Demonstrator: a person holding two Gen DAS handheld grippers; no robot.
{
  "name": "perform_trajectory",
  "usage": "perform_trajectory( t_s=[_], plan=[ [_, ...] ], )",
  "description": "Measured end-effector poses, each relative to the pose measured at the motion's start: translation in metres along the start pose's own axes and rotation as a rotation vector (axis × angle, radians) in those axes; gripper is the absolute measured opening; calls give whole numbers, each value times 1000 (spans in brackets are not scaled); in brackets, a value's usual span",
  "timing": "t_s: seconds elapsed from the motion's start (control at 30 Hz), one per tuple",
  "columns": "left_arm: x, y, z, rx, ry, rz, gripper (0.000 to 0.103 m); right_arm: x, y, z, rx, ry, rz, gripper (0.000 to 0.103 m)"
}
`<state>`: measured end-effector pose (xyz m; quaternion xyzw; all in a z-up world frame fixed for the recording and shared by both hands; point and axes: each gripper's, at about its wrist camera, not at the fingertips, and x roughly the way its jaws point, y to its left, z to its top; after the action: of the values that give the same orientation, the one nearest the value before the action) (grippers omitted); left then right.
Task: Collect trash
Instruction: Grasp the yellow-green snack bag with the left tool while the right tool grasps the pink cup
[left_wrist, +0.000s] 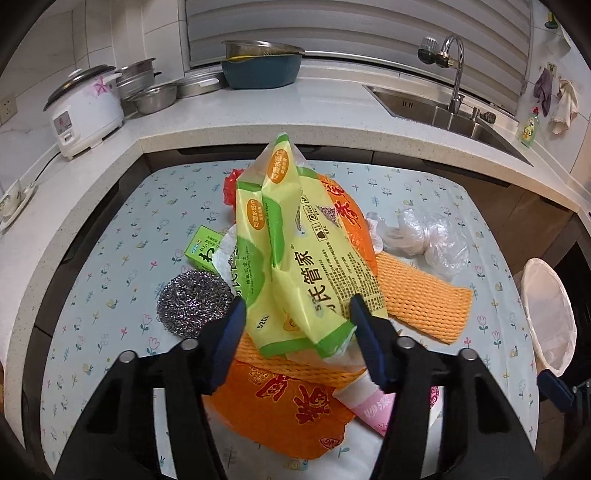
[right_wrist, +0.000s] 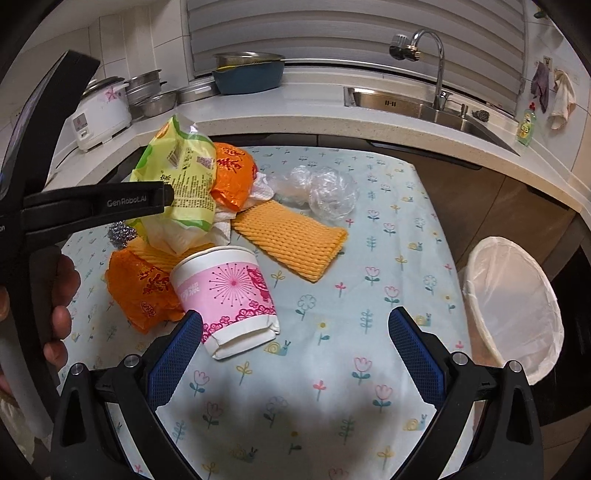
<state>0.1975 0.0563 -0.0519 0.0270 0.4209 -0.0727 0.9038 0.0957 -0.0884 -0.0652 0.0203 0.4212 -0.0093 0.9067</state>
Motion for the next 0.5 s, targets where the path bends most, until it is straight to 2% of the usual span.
perform_trajectory(
  t_s=[0.03,0.07,0.13,0.3,0.5],
  plan=[
    [2,1,0,-1,5,-8,40,5,4,1,-9,5,6,96],
    [4,3,0,-2,9,-19,27,10,9,1,-17,12,11,96],
    [5,5,1,-5,11,-25,21,20,17,2,-32,23,23,96],
    [-1,10,3,-5,-13,-39,12,40,34,0,-70,51,45,96],
    [-4,15,4,-16,-16,-68,11,65,44,0,-108,78,38,96]
  ],
)
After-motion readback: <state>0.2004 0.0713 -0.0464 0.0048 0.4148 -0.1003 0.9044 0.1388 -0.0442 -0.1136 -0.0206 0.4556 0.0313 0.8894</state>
